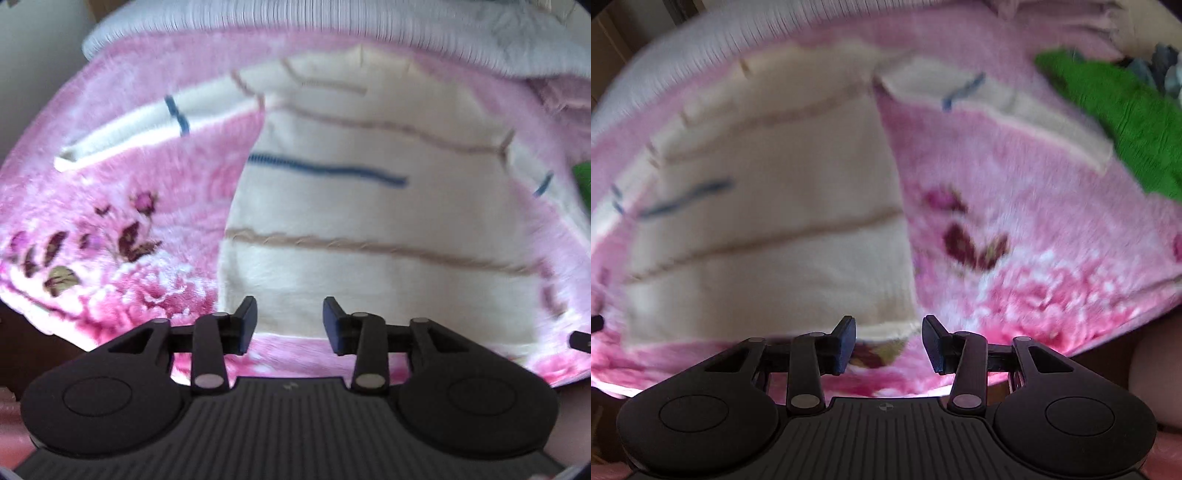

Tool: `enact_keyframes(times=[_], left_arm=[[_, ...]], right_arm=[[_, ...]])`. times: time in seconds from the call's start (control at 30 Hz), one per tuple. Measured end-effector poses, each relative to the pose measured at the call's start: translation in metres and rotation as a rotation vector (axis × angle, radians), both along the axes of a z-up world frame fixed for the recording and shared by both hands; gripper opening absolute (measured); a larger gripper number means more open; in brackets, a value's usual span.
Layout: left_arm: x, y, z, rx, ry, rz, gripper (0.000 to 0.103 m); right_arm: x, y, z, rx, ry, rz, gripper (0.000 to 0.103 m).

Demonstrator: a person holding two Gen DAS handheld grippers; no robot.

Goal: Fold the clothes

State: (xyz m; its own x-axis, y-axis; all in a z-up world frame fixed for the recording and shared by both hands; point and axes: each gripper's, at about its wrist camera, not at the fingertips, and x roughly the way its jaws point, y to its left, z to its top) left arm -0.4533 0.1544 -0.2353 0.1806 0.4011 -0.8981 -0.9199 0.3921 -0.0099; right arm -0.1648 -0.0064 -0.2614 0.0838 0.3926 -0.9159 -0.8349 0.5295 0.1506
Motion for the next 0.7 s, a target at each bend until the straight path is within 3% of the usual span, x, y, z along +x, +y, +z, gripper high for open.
enact_keyframes(times=[0.2,0.33,0.5,0.7], left_arm=[[0.019,-0.057,0.097,0.082,-0.044,-0.026,0.050],[0.026,-0.092,0.136,0.150,-0.015,-0.042,0.054],[0.031,-0.125,0.158,0.202,0.050,-0.042,0.055],[0.029,-0.155,0.166,0.205,0.042,-0.048,0.060]], right_arm=[[-0.011,-0.009,0.102,0.139,0.031,0.066,0.045],[-0.028,-0.024,0.152,0.184,-0.031,0.138,0.055],[-0.047,-0.049,0.170,0.174,-0.079,0.185,0.059],[-0.062,-0.076,0.177,0.173,-0.082,0.206,0.059]])
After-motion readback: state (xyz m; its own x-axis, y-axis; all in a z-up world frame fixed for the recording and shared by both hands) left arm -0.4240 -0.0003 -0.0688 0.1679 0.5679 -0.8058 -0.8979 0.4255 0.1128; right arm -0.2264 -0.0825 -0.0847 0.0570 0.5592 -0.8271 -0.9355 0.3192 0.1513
